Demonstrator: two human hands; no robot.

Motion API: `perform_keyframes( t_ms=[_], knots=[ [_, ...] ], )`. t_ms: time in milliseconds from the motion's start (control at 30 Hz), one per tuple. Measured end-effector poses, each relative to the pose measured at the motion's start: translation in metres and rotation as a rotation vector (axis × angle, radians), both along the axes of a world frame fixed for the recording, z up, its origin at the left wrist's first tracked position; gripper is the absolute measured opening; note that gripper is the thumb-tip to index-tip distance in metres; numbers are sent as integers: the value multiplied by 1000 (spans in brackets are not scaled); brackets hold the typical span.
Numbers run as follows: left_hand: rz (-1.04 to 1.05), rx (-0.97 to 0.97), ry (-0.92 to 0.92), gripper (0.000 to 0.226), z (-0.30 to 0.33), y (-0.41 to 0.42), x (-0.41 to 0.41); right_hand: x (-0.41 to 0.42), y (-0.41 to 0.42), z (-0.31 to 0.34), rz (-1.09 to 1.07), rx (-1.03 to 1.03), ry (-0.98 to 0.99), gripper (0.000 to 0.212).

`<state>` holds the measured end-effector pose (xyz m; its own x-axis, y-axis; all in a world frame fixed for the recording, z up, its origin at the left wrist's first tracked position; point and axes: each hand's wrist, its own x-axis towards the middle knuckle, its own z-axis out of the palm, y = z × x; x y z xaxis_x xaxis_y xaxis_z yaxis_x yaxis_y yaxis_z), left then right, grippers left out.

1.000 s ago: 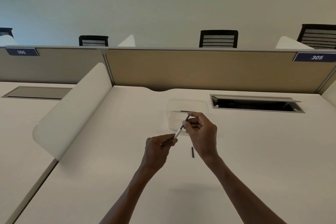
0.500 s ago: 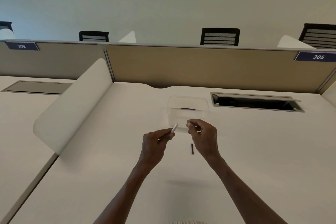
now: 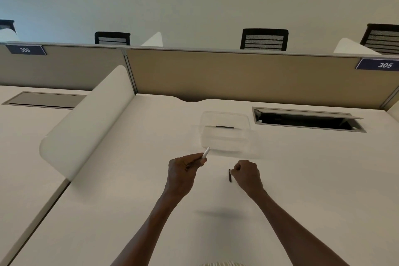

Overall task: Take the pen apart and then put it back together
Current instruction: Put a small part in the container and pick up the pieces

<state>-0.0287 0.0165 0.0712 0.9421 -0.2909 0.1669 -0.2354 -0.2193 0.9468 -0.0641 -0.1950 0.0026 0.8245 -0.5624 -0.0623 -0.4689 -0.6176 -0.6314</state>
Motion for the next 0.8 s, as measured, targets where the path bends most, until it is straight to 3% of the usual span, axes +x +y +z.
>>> perform_keyframes(
  t_ms=[200,567,700,800],
  knots=[
    [-11,-24,24,14,0,0,3,3,8,-13,41,-62,109,27],
    [-1,-31,43,15,-1,1,1,1,13,-16,50,-117,188,13],
    [7,-27,59,14,-1,0,-2,-5,12,-10,6,-23,114,9],
    [1,0,40,15,-1,0,-3,-11,14,3,-42,19,-15,21]
  ],
)
